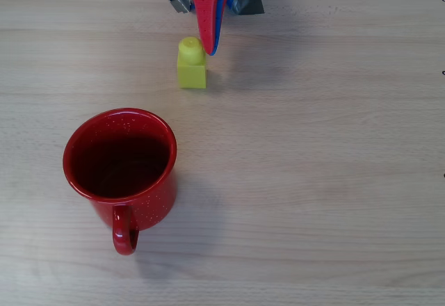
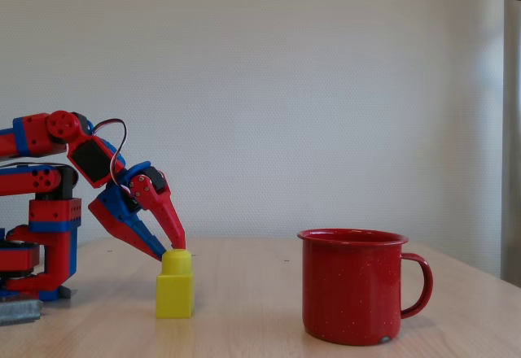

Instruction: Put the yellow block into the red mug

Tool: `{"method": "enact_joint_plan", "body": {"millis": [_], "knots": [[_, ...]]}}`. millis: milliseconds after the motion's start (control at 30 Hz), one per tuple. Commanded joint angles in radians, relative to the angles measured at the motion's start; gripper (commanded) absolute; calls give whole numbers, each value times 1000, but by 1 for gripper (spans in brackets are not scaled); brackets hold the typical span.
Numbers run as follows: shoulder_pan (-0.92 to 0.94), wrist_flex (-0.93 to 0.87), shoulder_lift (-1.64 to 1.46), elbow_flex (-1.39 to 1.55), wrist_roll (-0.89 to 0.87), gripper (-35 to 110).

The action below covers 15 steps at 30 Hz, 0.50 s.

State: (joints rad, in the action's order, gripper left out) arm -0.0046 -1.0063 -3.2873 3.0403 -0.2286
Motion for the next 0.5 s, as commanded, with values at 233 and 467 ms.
{"method": "enact_joint_plan", "body": {"millis": [233, 467], "knots": [[35, 89, 114, -146, 95, 0], [32, 80, 333, -365, 112, 0]]}}
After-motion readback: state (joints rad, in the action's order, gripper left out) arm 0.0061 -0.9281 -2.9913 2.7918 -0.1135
